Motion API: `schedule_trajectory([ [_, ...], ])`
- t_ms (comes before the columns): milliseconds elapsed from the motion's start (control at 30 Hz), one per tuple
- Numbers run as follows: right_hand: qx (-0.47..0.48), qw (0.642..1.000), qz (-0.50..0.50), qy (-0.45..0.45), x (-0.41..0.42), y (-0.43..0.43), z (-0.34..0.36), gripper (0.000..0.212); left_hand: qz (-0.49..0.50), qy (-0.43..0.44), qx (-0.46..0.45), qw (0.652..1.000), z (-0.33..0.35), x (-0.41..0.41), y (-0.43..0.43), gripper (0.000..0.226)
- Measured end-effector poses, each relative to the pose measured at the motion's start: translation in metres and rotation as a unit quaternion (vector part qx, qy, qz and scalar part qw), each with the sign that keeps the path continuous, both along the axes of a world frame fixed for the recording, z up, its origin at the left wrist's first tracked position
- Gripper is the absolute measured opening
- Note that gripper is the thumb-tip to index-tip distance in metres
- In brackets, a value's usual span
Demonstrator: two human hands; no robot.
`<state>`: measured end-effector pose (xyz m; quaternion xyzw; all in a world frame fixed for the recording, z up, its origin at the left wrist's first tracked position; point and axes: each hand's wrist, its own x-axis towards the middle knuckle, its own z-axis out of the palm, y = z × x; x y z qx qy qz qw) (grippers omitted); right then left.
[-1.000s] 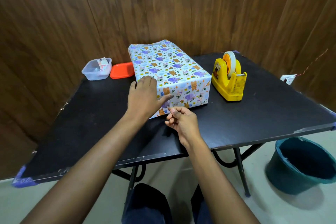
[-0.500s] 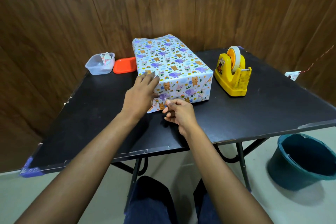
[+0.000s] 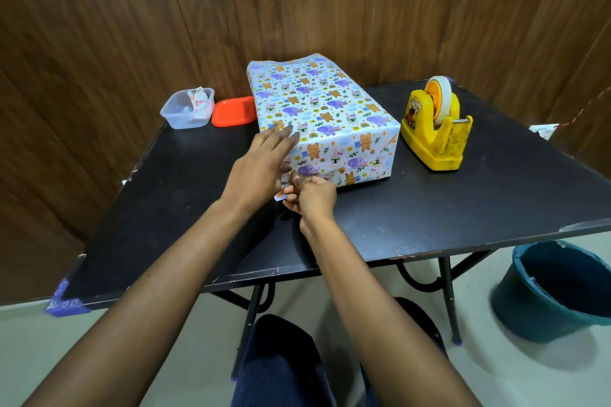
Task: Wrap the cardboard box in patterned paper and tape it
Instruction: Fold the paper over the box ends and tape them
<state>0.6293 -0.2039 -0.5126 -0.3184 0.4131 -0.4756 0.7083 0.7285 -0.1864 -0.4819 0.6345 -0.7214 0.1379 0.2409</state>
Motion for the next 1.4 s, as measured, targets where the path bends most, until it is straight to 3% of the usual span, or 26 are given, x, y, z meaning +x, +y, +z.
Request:
schedule_trajectory([
  [167,-0.005,0.998,-0.013,0.062,0.007,-0.004,-0.003,0.024,-0.005,-0.004,-0.003,1.0,-0.001,0.002,0.0,0.057],
  [333,-0.062,0.976,-0.019,0.208,-0.001,-0.011,-0.004,0.019,-0.004,-0.006,-0.018,1.0,-0.001,-0.002,0.001,0.059],
  [500,-0.045,0.966,0.038,0.25,-0.008,-0.023,-0.01,0.04,0.011,-0.033,-0.055,0.998,-0.005,-0.005,-0.001,0.061],
  [600,-0.069,0.929,0.064,0.358,-0.016,-0.033,-0.011,0.052,0.004,-0.053,-0.068,0.996,-0.005,-0.003,-0.002,0.062],
  [700,-0.107,0.88,0.059,0.458,-0.02,-0.037,-0.011,0.047,-0.002,-0.061,-0.072,0.996,-0.006,-0.001,-0.003,0.063],
  [833,-0.142,0.842,0.063,0.516,-0.02,-0.038,-0.013,0.035,-0.004,-0.068,-0.049,0.997,-0.005,0.002,-0.002,0.063],
  [933,-0.124,0.847,0.109,0.506,-0.023,-0.04,-0.009,0.032,-0.016,-0.057,-0.02,0.998,0.005,0.006,0.004,0.058],
  [1067,-0.152,0.9,0.177,0.369,-0.05,-0.032,0.009,0.028,-0.045,0.064,0.06,0.995,0.023,0.014,0.008,0.042],
  [1167,-0.222,0.916,0.13,0.307,-0.071,-0.028,0.034,0.023,-0.04,0.209,0.058,0.975,0.03,0.014,0.008,0.033],
  [1267,-0.309,0.898,0.039,0.31,-0.085,-0.039,0.064,0.024,0.012,0.333,0.007,0.943,0.031,0.015,-0.005,0.031],
  [1400,-0.385,0.824,-0.082,0.407,-0.092,-0.078,0.092,0.023,0.106,0.487,0.052,0.865,0.041,0.013,-0.033,0.024],
])
